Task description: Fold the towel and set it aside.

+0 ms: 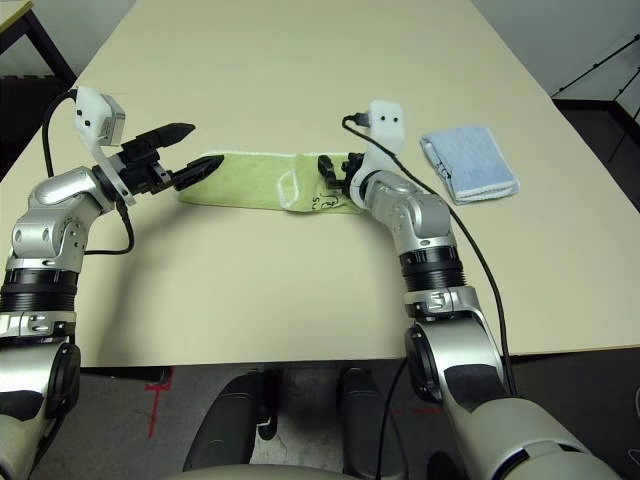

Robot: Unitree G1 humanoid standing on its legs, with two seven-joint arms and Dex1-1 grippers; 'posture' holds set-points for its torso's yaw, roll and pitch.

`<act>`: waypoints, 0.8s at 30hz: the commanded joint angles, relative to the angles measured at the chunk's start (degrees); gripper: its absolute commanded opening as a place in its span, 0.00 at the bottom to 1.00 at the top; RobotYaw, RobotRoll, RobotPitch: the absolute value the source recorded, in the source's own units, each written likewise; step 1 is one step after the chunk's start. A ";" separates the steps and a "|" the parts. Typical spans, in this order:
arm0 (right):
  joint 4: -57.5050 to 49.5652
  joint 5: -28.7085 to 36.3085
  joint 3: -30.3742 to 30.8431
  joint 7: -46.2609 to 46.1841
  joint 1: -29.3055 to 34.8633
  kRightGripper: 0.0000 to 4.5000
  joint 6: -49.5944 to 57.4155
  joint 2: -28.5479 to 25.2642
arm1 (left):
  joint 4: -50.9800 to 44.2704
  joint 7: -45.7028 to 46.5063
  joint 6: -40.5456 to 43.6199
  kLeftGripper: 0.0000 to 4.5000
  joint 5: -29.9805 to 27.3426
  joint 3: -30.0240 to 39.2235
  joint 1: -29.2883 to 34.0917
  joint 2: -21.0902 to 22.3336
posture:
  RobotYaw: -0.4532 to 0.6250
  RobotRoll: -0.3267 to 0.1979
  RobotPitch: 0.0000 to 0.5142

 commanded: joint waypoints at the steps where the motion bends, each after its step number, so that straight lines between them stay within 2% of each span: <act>1: -0.05 -1.36 0.81 1.16 0.89 0.70 -1.38 0.58 | -1.59 0.23 0.29 1.00 -0.44 0.40 -0.09 0.26 | 0.56 0.62 0.24; 9: 4.33 -1.55 0.55 2.23 1.47 0.01 0.30 2.92 | -1.86 0.84 0.40 1.00 -0.36 0.60 0.20 0.57 | 0.56 0.62 0.24; 16: 5.33 -2.32 1.16 3.87 3.48 0.01 1.54 3.03 | -2.49 2.69 0.85 1.00 -0.40 1.45 0.92 0.58 | 0.58 0.62 0.24; 19: 4.40 -1.23 -0.94 3.40 2.26 0.16 0.97 3.33 | -0.91 6.17 0.70 1.00 -0.10 3.06 0.39 -0.32 | 0.58 0.62 0.24; 24: -0.05 0.03 -2.96 4.20 0.21 0.58 0.42 1.74 | -0.03 13.08 3.62 1.00 -0.31 5.59 -0.12 -1.52 | 0.58 0.62 0.24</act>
